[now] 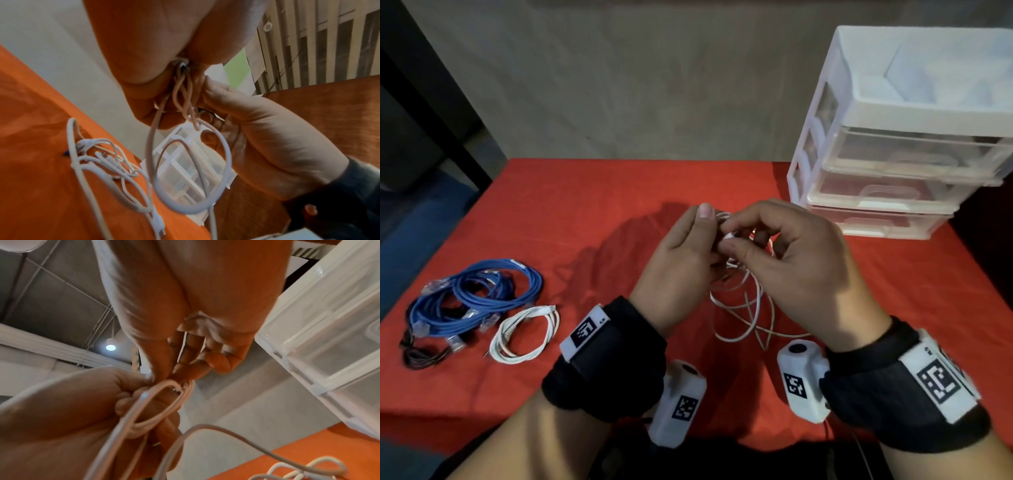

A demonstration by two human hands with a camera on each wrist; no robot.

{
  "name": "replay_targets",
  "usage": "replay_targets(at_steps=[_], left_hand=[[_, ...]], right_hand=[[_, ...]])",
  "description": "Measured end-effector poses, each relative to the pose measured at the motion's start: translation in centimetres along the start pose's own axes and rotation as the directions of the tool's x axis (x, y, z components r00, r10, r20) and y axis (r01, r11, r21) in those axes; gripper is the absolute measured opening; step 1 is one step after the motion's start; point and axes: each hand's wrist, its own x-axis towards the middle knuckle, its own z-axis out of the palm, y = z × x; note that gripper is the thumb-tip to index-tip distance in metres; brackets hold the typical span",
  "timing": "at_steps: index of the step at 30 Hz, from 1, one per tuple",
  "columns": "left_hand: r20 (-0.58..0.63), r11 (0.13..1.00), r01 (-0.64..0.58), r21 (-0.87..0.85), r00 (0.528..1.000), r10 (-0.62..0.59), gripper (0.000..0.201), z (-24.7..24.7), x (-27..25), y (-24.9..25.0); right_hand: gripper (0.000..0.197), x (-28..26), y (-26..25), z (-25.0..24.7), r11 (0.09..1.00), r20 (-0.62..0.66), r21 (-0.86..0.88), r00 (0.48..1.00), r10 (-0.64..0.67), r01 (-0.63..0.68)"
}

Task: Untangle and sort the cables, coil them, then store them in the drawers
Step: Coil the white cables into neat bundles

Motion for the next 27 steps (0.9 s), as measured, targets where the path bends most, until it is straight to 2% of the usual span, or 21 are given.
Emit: replay_targets(at_steps=[4,6,9,11,14,17,19,21,23,25,27], left_hand=[[0.07,0.999,0.007,0.032,0.997,-0.01,0.036,0.0,-0.1,0.4],[0.148,0.997,0.044,0.066,0.988,-0.053,0.033,-0.3,-0.1,0.6],[0.237,0.994,0.028,0.107,0.97,-0.052,0.028,-0.8,-0.2,1.0],[0.25,0.99,-0.013,0.143,0.968,-0.023,0.031,-1.2,-0.1,1.1],[0.226,0.99,-0.038,0.136,0.974,0.007,0.031,-1.6,0.1,0.8],[0.173,0.995,-0.034,0.095,0.985,0.018,0.031,-1.7,0.2,0.4],[0.157,0.997,-0.033,0.07,0.987,0.021,0.03,-1.3,0.2,0.2],[0.125,0.999,-0.032,0.045,0.992,0.026,0.024,-0.9,0.3,0.1],[0.095,1.0,-0.018,-0.002,0.995,0.018,0.019,-0.6,0.3,0.0],[0.093,0.998,0.005,-0.059,0.996,0.001,0.017,-0.6,0.3,0.1],[0.095,0.995,0.029,-0.092,0.995,-0.021,0.017,-0.6,0.3,0.1]], right_hand=[[0.005,0.3,-0.4,-0.5,0.997,-0.045,0.075,0.999,-0.018,0.022],[0.007,1.0,0.0,-1.9,0.982,-0.178,0.189,0.984,0.012,0.022],[0.009,2.1,0.8,-5.1,0.945,-0.393,0.322,0.915,0.089,0.046],[0.01,2.2,1.3,-6.2,0.94,-0.442,0.339,0.889,0.121,0.041],[0.009,1.9,2.2,-6.1,0.97,-0.347,0.238,0.929,0.13,-0.047],[0.008,1.4,3.2,-5.6,0.984,-0.141,-0.128,0.984,0.109,-0.128],[0.007,1.1,2.7,-4.8,0.952,-0.056,-0.293,0.995,0.079,-0.092],[0.003,0.8,1.7,-3.8,0.975,0.039,-0.215,0.997,0.063,-0.053],[0.007,0.6,0.9,-2.9,0.994,0.135,-0.062,0.986,0.103,-0.095],[0.01,0.4,0.8,-2.4,0.986,0.167,0.039,0.974,0.153,-0.161],[0.009,0.3,1.1,-2.4,0.982,0.178,0.057,0.969,0.17,-0.183]])
